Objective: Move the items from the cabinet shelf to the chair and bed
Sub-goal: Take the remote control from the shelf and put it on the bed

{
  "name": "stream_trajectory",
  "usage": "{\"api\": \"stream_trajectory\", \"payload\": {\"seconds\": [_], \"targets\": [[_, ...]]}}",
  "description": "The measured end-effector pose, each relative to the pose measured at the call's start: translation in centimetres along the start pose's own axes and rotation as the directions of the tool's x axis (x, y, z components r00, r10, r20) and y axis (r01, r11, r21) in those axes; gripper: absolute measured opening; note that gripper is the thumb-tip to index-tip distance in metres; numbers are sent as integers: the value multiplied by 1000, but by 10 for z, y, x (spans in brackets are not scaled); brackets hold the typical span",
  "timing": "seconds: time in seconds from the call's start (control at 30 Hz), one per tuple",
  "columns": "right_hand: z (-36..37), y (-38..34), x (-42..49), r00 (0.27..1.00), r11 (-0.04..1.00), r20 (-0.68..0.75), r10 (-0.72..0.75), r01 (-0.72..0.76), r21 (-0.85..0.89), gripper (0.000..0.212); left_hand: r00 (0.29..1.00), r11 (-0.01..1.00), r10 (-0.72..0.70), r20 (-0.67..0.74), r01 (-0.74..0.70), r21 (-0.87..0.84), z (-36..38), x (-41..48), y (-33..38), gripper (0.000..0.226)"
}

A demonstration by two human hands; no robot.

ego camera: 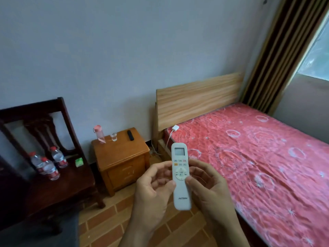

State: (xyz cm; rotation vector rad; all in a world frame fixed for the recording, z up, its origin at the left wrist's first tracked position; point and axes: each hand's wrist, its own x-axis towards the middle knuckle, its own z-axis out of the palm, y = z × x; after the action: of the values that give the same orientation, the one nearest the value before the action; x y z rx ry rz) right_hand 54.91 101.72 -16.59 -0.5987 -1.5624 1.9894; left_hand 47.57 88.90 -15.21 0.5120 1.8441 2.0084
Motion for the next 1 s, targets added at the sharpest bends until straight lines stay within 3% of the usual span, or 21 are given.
{"api": "stream_trajectory", "payload": {"seconds": [0.7,1.0], "targets": [[98,32,268,999,994,14,35,-33,-109,45,999,998,-22,31,23,-52,-58,284,-27,39],[109,63,379,995,996,63,80,-81,20,42,997,998,-64,-49,64,8,-52,389,-49,41]]}}
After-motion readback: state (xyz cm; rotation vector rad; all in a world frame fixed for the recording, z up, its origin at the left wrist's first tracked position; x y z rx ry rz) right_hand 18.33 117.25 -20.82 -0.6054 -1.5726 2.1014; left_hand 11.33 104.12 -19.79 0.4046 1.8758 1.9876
